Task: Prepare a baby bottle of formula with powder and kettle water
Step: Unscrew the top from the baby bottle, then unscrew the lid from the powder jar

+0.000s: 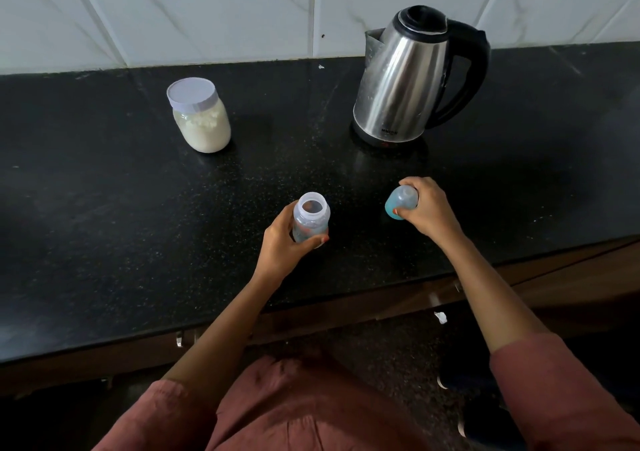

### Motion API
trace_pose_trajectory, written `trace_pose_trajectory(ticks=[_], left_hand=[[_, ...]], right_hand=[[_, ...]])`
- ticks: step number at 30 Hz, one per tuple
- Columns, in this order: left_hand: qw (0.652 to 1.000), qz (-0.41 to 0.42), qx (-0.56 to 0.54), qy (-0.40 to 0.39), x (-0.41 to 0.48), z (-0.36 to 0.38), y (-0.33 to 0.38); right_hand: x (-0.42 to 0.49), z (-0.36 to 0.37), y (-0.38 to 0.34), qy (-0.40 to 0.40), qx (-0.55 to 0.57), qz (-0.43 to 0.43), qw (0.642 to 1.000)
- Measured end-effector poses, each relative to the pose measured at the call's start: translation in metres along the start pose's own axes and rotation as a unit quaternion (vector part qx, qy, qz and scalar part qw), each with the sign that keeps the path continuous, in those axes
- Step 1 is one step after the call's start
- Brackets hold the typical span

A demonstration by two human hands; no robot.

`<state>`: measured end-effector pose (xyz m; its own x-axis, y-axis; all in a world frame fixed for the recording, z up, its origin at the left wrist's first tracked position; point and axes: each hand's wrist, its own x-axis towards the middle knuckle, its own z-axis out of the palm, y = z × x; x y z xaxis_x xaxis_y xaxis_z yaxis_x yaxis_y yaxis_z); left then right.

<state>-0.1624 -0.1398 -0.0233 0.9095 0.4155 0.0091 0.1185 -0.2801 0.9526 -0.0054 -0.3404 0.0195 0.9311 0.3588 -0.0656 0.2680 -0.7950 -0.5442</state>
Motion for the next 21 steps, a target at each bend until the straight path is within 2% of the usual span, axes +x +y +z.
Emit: trace_pose_trajectory(ticks=[3,8,13,17,21], left_hand=[[1.0,-0.009,-0.016,-0.002,-0.001,0.0,0.0],[0.999,-0.007,-0.03,-0.016,-0.004,-0.003,-0.002],[0.998,0.006,-0.052,0.017,-0.01,-0.019,-0.004],[0.995,0.009,-0.055,0.077,-0.007,-0.046,-0.005],[0.984,0.007,-0.047,0.172,0.009,-0.084,-0.009]], right_hand=[[0.0,0.0,0.0,-0.013,-0.014,-0.006,1.0],[0.0,0.001,-0.016,0.053,-0.009,-0.074,0.996],[0.007,0.006,-0.05,0.043,0.055,-0.153,0.986],[0.026,0.014,-0.086,-0.002,0.131,-0.173,0.976],[0.055,0.026,-0.12,-0.056,0.14,-0.189,0.97]])
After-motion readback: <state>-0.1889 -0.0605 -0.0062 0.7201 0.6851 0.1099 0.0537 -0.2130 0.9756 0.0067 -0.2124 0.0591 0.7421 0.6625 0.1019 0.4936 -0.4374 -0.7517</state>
